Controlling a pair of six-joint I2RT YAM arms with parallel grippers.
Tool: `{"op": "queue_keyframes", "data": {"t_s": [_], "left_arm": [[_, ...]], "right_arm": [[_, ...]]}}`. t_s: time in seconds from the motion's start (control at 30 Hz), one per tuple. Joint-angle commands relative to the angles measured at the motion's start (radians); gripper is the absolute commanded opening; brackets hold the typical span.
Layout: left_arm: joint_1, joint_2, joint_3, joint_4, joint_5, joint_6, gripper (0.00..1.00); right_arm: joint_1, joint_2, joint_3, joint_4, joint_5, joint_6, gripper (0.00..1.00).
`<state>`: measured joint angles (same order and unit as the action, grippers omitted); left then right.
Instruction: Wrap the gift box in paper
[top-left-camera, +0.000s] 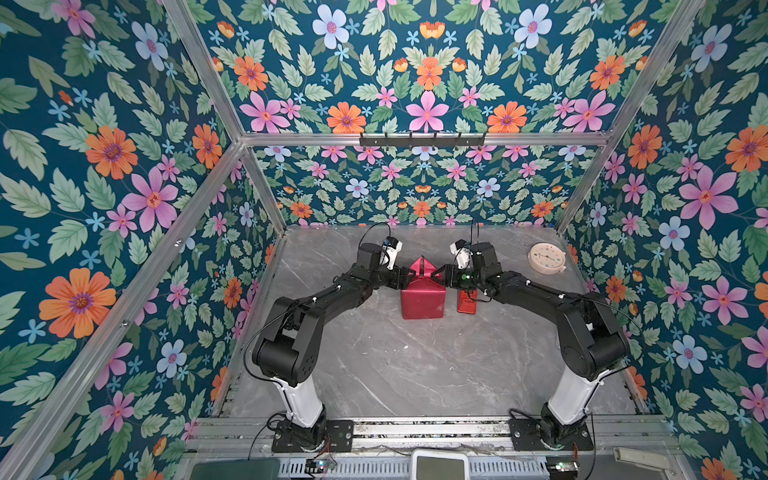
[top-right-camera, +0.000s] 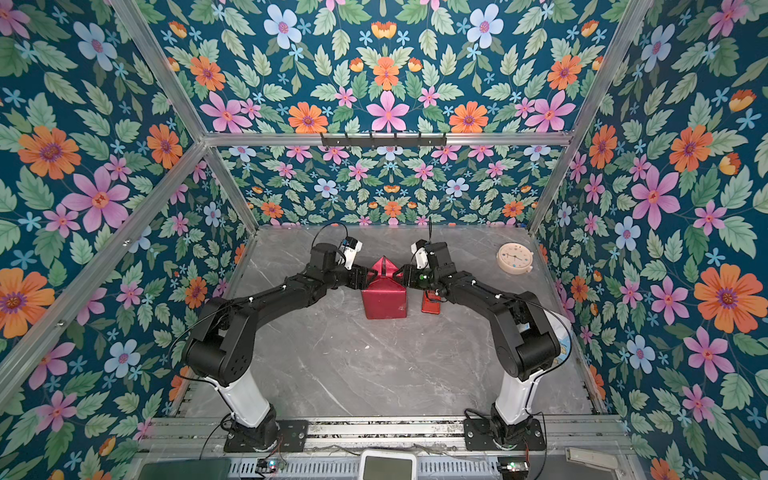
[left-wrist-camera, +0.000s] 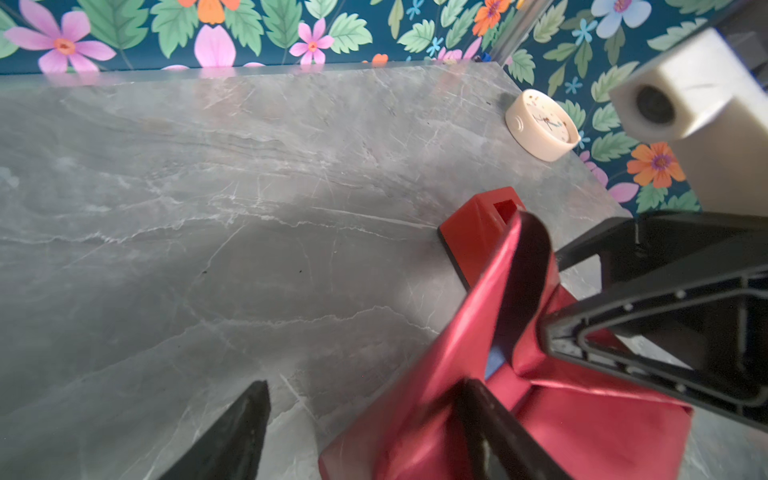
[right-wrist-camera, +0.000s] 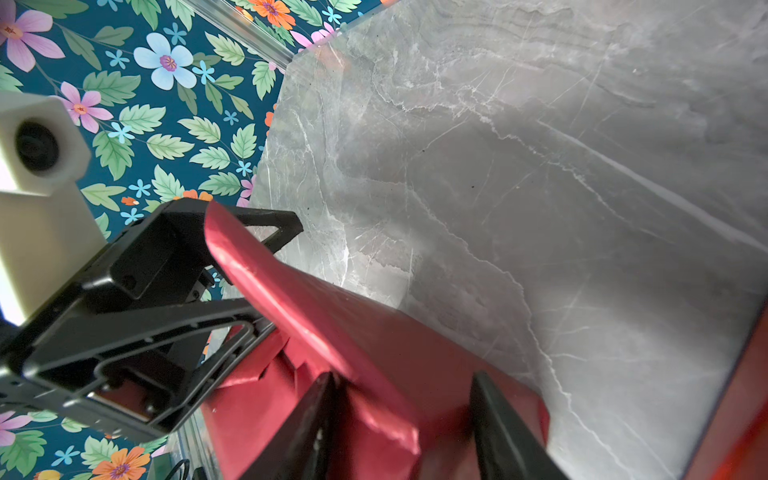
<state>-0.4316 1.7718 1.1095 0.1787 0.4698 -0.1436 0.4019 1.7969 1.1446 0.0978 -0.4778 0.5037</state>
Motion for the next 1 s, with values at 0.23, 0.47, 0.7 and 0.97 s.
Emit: {"op": "queue_keyframes", "data": {"t_s": [0.23,0.47,0.7,0.97], "left_arm": [[0.006,0.061,0.108,-0.093,0.172,0.143,0.57],[0.012,0.086,0.146,-0.117,0.241,0.188,0.47],[0.013,0.094,0.156,-0.116,0.306,0.226,0.35],[0.017,0.076,0.153,-0.126,0.291,0.240,0.44]], "right_arm": [[0.003,0.000,0.000,-0.086,0.002,-0.030,0.52],[0.004,0.001,0.003,-0.086,-0.002,-0.030,0.52],[0.004,0.004,0.013,-0.095,-0.003,-0.034,0.52],[0.003,0.006,0.029,-0.110,-0.006,-0.041,0.52]]}}
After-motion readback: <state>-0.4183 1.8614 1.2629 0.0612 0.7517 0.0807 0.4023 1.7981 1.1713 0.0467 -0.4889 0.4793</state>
